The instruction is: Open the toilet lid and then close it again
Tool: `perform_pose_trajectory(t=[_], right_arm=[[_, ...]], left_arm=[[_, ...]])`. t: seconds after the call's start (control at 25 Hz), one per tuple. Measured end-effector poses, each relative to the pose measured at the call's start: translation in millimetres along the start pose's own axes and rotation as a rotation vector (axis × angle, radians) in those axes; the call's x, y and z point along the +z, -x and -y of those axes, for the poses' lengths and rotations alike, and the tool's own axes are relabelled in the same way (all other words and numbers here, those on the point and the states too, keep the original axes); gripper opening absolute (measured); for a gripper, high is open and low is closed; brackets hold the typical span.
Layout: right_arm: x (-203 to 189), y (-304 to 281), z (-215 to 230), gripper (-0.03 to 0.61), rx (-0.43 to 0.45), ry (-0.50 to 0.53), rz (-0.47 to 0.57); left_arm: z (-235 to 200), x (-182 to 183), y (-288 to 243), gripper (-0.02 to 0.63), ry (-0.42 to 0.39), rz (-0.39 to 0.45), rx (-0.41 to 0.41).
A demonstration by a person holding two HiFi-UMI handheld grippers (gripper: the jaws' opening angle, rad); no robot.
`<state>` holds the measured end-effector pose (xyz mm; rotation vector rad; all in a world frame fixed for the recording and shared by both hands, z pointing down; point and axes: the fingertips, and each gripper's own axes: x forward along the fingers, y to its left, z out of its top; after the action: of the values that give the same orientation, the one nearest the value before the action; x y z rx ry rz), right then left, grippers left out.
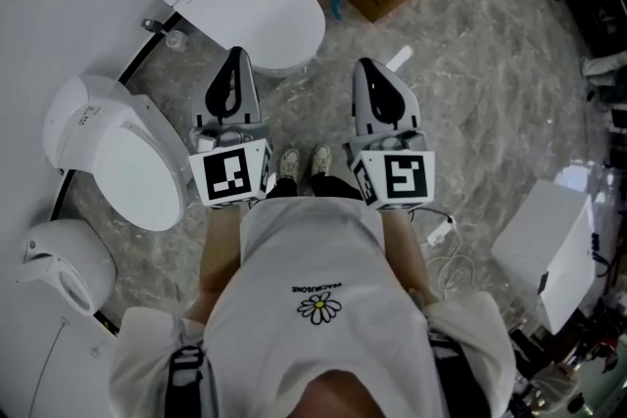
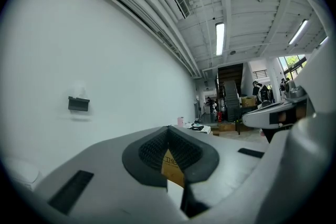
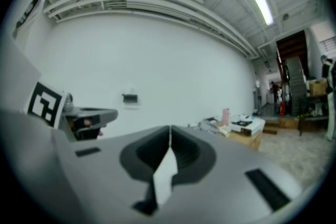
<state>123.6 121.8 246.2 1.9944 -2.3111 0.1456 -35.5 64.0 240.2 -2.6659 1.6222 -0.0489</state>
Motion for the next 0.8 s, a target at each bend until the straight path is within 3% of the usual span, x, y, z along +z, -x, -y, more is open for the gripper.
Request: perform_pose_trajectory(t=[0.4, 0.68, 0.8], right_arm=[[-1.3, -11.9, 9.4, 0.031, 0.016, -0.007, 0.009], [-9.8, -26.0, 13.7, 0.032, 0.091, 0.011, 0.018], [-21.8, -42.7, 20.7, 0.032, 0.121, -0.001, 0.012]], left_arm=[[2.3, -8.7, -11.9, 0.021, -0.01, -0.018, 0.006], [2.6, -17.1, -26.7, 0.023, 0.032, -0.001, 0.008], [3.9, -36.1, -43.8, 0.031, 0.049, -0.025, -0.034]])
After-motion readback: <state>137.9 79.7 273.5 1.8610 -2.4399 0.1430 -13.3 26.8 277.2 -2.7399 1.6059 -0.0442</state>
